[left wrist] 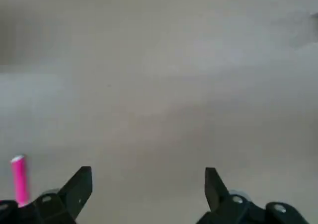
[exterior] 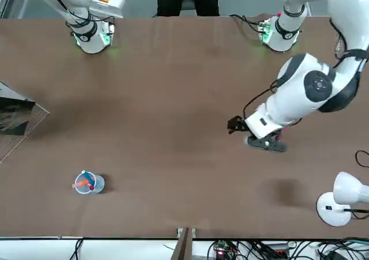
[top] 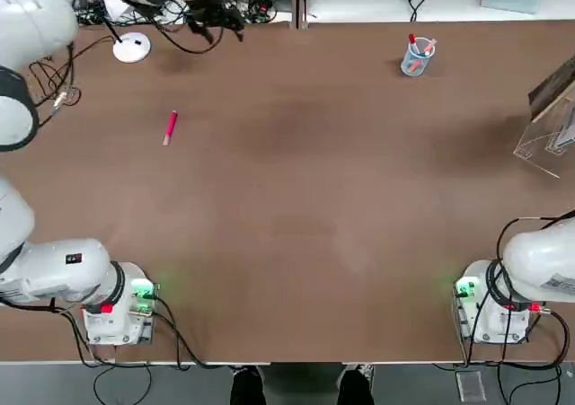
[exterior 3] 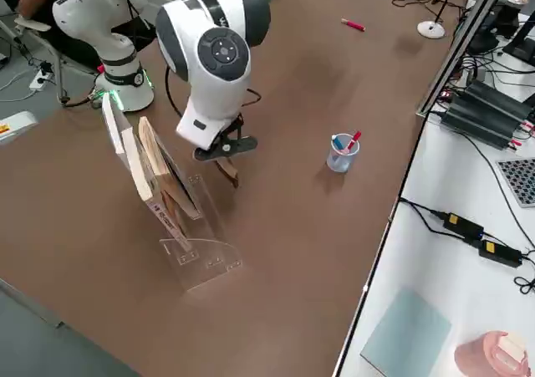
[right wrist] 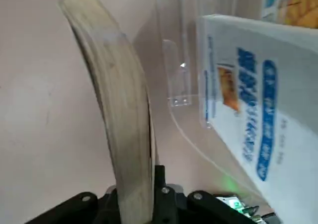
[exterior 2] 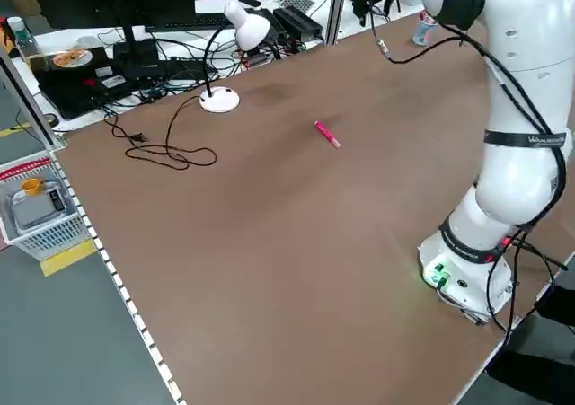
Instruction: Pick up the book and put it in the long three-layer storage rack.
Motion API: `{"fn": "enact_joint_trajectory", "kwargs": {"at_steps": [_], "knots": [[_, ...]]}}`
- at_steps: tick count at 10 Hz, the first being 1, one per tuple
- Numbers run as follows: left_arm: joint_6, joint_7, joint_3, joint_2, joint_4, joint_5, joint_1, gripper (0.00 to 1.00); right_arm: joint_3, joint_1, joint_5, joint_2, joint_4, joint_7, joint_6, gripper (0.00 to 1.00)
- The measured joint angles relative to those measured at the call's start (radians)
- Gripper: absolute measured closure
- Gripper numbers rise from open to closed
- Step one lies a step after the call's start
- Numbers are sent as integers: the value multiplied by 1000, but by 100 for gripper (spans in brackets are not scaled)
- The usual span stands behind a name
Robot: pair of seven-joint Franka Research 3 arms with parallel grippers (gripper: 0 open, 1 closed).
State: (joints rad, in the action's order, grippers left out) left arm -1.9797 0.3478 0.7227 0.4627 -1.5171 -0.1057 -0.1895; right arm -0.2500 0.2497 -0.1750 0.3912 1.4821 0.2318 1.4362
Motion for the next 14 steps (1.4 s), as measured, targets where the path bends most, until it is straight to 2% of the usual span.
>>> {"fn": "enact_joint_trajectory", "kwargs": {"at_steps": [3, 6, 10, 12, 14], "knots": [[89, -3, 0, -49, -2, -102, -30, 0, 4, -1, 28, 2, 0, 2, 1, 85], [115, -54, -3, -63, -1, -176, -69, 0, 3, 2, 58, 13, 0, 2, 5, 85], [133, -194, -4, -65, 29, -155, -185, 0, 3, 24, 80, 43, -14, 2, 13, 85], [180, -201, -5, -66, 61, -64, -239, 0, 3, 39, 80, 58, -24, 1, 14, 85], [240, -203, -5, -67, 96, -26, -261, 0, 3, 48, 80, 71, -33, 1, 14, 85]]}}
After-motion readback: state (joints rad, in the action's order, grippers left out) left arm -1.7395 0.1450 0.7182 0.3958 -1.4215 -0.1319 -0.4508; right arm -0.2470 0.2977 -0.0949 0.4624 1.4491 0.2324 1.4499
